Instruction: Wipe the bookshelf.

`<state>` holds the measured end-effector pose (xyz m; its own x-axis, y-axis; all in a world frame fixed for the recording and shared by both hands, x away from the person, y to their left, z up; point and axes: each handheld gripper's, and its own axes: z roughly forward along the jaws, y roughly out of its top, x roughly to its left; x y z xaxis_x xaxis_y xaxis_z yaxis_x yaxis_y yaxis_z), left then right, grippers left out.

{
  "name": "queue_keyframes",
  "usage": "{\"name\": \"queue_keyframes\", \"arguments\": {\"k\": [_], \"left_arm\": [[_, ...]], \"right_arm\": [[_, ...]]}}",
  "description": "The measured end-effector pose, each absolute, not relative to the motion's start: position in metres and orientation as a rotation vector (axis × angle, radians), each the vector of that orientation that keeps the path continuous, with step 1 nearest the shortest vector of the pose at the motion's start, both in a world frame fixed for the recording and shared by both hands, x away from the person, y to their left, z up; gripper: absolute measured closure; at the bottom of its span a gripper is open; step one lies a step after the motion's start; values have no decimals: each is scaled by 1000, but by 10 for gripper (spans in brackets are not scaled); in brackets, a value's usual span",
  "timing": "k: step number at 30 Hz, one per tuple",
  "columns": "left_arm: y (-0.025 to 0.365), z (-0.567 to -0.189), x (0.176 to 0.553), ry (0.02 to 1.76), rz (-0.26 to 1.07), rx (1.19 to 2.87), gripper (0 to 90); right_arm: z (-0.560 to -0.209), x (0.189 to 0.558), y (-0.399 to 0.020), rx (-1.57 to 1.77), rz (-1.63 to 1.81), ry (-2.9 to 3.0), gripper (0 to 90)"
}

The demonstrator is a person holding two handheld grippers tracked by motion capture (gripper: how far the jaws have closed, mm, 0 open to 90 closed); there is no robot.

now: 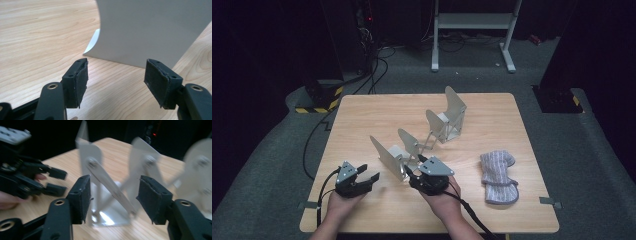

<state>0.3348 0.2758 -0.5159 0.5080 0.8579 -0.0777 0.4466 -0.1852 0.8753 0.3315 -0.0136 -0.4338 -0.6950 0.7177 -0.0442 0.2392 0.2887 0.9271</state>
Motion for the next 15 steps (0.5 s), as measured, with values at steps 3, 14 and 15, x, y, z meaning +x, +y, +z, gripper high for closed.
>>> {"name": "queue_keyframes", "arguments": {"k": [3, 14, 15], "left_arm": [[275, -517, 334, 1086, 561, 1823, 354], [276, -517, 333, 1079, 556, 1811, 347], [276, -517, 333, 1079, 556, 1811, 345]], "right_arm": [[-429, 336, 3, 823, 1409, 2117, 418], [-429, 344, 18, 773, 1400, 2141, 645], [-429, 342, 15, 767, 1402, 2142, 644]]}}
